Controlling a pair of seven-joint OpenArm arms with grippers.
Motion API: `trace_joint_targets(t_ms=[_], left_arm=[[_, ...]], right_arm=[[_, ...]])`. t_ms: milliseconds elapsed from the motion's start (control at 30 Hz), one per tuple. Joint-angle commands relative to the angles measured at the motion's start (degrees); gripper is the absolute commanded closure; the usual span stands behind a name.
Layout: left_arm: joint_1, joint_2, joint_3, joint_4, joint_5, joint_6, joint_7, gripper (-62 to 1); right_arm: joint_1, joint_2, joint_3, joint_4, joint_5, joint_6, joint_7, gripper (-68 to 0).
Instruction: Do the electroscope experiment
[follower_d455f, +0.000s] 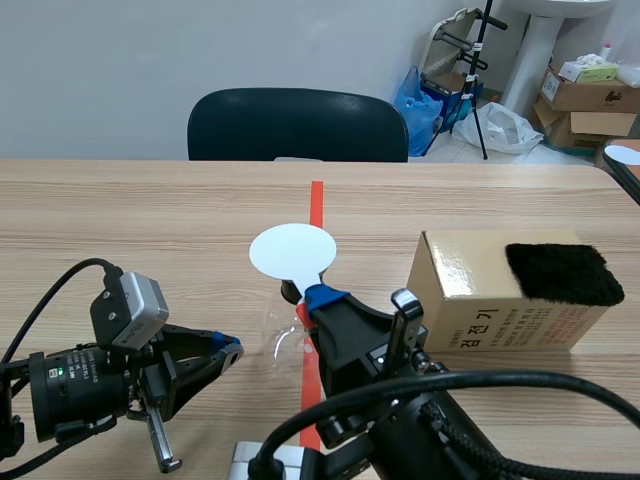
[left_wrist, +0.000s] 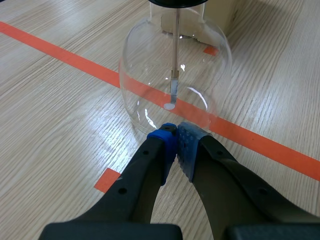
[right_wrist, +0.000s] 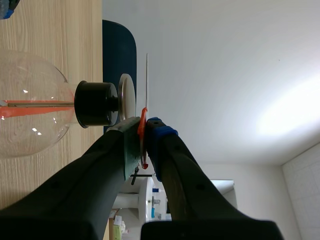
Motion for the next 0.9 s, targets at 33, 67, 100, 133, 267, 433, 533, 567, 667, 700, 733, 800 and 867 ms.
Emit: trace_joint_targets(t_ms=[33,67,100,133,267,433,533,567,667,700,733,800,867], left_arm=[[-0.3,0.3,-0.2,1.1,-0.6,-0.3,-0.8,-2.9],[-0.3,0.3,-0.2,1.1,-0.6,-0.3,-0.8,-2.9],[-0.3,0.3,-0.2,1.1,-0.6,-0.3,-0.8,-2.9],[-0.3,0.3,-0.2,1.1,-0.6,-0.3,-0.8,-2.9],[-0.3,0.3,-0.2,1.1,-0.6,-0.3,-0.8,-2.9],[-0.3,0.3,-0.2,1.1,-0.6,-0.3,-0.8,-2.9],[-0.3,0.3,-0.2,1.1,-0.6,-0.3,-0.8,-2.9],[-0.3,0.3,-0.2,1.1,-0.6,-0.3,-0.8,-2.9],[-0.3,0.3,-0.2,1.1,-0.6,-0.3,-0.8,-2.9],[-0.3,0.3,-0.2,1.1,-0.6,-0.3,-0.8,-2.9],[-0.3,0.3,-0.2,1.1,-0.6,-0.3,-0.8,-2.9],[-0.3,0.3,-0.2,1.1,-0.6,-0.3,-0.8,-2.9],[-0.3,0.3,-0.2,1.1,-0.6,-0.3,-0.8,-2.9]], right_arm=[[0.7,0.3,0.3,0.2,0.0,-0.7,-0.2,-0.9],[0.7,0.3,0.3,0.2,0.0,-0.7,-0.2,-0.8],[0.7,0.3,0.3,0.2,0.0,-0.7,-0.2,-0.8],[0.7,0.3,0.3,0.2,0.0,-0.7,-0.2,-0.9],[0.7,0.3,0.3,0.2,0.0,-0.7,-0.2,-0.8],[0.7,0.3,0.3,0.2,0.0,-0.7,-0.9,-0.9],[0.7,0.3,0.3,0.2,0.0,-0.7,-1.9,-0.8],[0.7,0.3,0.3,0.2,0.0,-0.7,-2.5,-0.8],[0.7,0.3,0.3,0.2,0.0,-0.7,-4.1,-0.8],[0.7,0.3,0.3,0.2,0.0,-0.7,-4.7,-0.8],[0.7,0.3,0.3,0.2,0.0,-0.7,-5.5,-0.8],[0.7,0.3,0.3,0.2,0.0,-0.7,-6.9,-0.8],[0.7,0.3,0.3,0.2,0.0,-0.7,-8.6,-0.9]])
